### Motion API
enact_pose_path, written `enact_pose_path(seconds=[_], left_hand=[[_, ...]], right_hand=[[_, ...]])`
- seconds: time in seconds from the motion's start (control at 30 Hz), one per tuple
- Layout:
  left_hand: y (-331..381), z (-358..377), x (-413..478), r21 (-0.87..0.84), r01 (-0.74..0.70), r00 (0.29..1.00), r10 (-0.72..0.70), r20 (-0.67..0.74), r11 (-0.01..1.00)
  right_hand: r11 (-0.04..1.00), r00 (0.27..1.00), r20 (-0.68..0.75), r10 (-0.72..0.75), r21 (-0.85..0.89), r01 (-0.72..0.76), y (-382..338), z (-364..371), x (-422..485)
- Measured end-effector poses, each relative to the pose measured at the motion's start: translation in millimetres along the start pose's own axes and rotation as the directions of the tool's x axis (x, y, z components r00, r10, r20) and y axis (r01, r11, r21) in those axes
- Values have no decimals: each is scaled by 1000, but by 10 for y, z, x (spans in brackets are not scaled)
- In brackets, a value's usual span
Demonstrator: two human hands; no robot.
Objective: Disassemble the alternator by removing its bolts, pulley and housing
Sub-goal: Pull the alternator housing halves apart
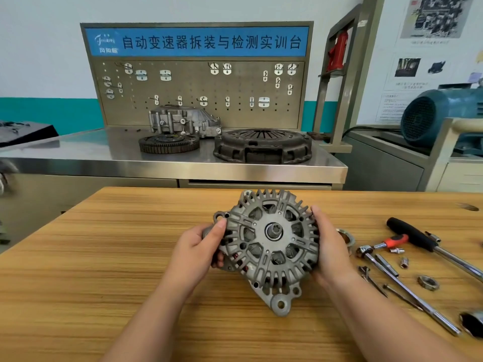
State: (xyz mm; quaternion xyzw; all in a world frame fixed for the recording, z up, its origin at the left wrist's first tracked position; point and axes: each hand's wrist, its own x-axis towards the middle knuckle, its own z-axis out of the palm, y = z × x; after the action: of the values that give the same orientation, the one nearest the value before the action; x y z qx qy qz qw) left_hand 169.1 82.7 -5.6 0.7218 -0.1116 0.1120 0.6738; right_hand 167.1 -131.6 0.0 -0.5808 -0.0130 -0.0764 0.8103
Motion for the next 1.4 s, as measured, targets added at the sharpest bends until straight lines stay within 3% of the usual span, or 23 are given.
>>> enact_pose_path(seconds=[0.17,0.3,0.4,0.57,0.67,0.77,0.9,1.0,1.1,1.2,1.3,1.4], left_hand=[[-70,-68,29,-16,26,992,-24,125,1000],[-106,-208,8,41,97,965,-104,240,994],[-53,-311,29,130,194,937,-223,268,972],[158,-158,220,94,224,975,-224,-14,970],[439,14,482,233,217,965,-244,94,948],[736,196,765,261,309,916,-360,176,914],[797,124,796,342,322,930,-362,60,883],[721,-9,647,221,284,952,-302,54,933],[722,-28,527,151,256,966,-248,-69,955],[717,-94,362,70,168,980,-160,-117,983],[707,-215,93,4,11,991,-10,-131,1000],[641,-276,-177,-40,-139,967,127,-219,990]], right_hand=[[932,966,92,-240,-256,256,-113,-74,-31],[832,924,231,-306,-407,377,-154,-146,-120],[801,911,257,-322,-440,407,-185,-122,-162],[775,917,260,-303,-493,396,-227,-86,-207],[753,919,256,-299,-529,392,-258,-4,-237],[666,904,289,-316,-611,428,-275,143,-292],[521,858,381,-345,-682,513,-252,380,-387],[490,841,423,-337,-684,540,-278,436,-436],[447,810,476,-343,-676,586,-295,434,-499],[314,721,566,-400,-654,688,-260,479,-620],[86,551,663,-508,-597,798,-183,505,-708],[-94,385,779,-494,-488,868,-75,490,-730]])
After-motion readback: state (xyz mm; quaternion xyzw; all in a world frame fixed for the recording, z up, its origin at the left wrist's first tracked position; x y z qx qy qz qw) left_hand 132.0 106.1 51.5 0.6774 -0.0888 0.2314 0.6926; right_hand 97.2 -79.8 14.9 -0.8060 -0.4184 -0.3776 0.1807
